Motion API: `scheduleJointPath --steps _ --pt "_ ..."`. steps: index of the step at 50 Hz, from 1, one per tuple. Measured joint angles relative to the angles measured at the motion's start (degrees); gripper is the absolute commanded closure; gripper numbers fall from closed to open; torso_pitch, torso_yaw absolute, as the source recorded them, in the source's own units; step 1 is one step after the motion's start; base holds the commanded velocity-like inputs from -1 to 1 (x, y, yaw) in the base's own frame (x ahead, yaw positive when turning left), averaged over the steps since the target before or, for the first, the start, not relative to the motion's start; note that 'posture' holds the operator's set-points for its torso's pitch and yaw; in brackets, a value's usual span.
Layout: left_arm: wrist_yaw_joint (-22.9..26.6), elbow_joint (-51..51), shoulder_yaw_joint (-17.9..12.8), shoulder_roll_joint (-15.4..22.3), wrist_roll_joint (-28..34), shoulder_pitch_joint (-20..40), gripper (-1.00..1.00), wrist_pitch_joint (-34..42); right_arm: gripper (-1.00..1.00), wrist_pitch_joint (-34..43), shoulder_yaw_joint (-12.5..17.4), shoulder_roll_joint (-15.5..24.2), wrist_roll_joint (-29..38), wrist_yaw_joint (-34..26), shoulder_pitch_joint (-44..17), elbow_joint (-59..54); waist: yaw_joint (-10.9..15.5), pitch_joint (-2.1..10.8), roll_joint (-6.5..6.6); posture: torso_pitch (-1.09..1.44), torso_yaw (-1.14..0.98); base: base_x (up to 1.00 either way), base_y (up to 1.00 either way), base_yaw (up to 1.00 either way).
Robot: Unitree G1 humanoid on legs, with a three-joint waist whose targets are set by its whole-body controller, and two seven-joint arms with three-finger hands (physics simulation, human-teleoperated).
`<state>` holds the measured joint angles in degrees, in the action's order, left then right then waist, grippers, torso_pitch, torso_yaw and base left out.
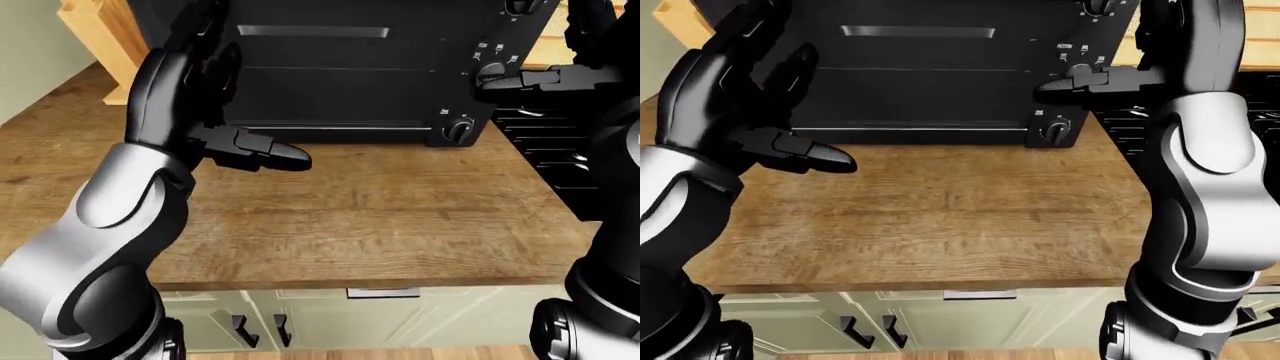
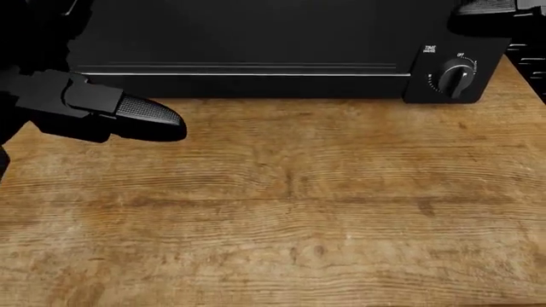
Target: Close the toaster oven door.
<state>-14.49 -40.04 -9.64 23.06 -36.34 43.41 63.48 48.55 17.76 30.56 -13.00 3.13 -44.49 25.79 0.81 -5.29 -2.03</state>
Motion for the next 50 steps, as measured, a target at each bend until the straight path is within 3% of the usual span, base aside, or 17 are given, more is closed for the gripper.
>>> scheduleJointPath --steps 12,50 --pt "1.83 1.90 -0.67 -0.13 1.70 3.06 -1.00 2.09 -1.00 -0.34 0.05 -0.29 0.33 -0.10 0.98 -0.13 -0.11 -0.05 -0.13 0.00 0.00 0.00 0.00 0.00" --pt "9.13 15.50 1.79 0.18 7.67 12.34 -1.00 0.81 -1.00 -0.50 0.11 -0.64 0.73 -0.41 1.62 -0.21 -0.02 -0.18 -0.15 0.00 0.00 0.00 0.00 0.00"
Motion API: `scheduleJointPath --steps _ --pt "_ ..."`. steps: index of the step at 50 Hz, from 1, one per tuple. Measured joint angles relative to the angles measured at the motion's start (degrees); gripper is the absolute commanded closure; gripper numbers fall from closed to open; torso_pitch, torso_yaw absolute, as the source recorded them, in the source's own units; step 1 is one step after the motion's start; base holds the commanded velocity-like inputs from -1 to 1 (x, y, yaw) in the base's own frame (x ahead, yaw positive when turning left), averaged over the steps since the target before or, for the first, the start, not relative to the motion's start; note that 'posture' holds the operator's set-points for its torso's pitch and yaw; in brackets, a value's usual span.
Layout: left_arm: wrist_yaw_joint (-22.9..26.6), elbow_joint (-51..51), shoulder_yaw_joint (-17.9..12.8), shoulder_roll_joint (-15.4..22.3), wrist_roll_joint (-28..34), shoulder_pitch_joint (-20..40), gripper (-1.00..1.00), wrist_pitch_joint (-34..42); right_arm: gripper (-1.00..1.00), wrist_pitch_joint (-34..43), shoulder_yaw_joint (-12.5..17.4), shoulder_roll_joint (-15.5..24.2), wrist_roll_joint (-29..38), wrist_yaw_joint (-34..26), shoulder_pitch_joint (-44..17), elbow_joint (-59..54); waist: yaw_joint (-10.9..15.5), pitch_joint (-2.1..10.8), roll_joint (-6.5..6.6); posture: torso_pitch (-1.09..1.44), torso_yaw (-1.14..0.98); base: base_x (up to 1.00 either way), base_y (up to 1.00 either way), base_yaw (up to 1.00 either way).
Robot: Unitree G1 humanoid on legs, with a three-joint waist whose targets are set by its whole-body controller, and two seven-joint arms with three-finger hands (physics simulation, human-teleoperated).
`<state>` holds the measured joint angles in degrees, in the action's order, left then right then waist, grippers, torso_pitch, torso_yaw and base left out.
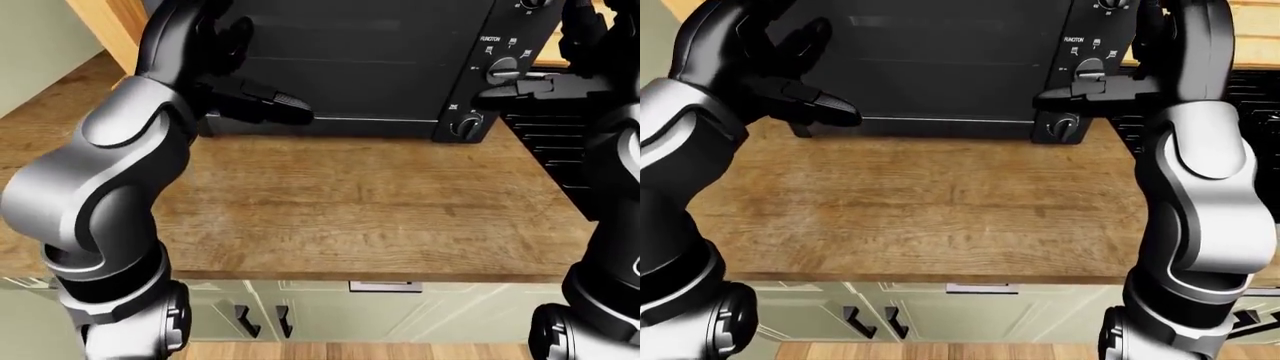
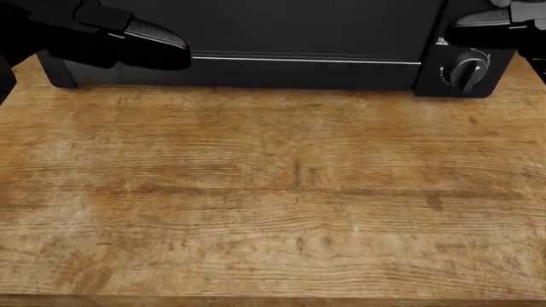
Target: Close the toaster oven door.
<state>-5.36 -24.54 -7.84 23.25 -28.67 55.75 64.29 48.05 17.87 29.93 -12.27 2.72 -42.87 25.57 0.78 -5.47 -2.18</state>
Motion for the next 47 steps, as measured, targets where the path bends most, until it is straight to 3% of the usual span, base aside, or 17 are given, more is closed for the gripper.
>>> scheduleJointPath --steps 32,47 --pt "8.90 13.50 2.24 -1.15 7.27 7.79 -1.00 -3.03 -1.00 -0.31 0.44 -0.03 0.03 0.67 0.36 0.12 0.34 -0.27 -0.49 0.00 0.00 0.00 0.00 0.00" --pt "12.26 20.23 2.66 -1.15 10.84 10.09 -1.00 -7.43 -1.00 -1.39 1.86 0.94 -0.15 4.74 0.29 -2.19 0.25 -0.38 -0.25 0.00 0.00 0.00 0.00 0.00"
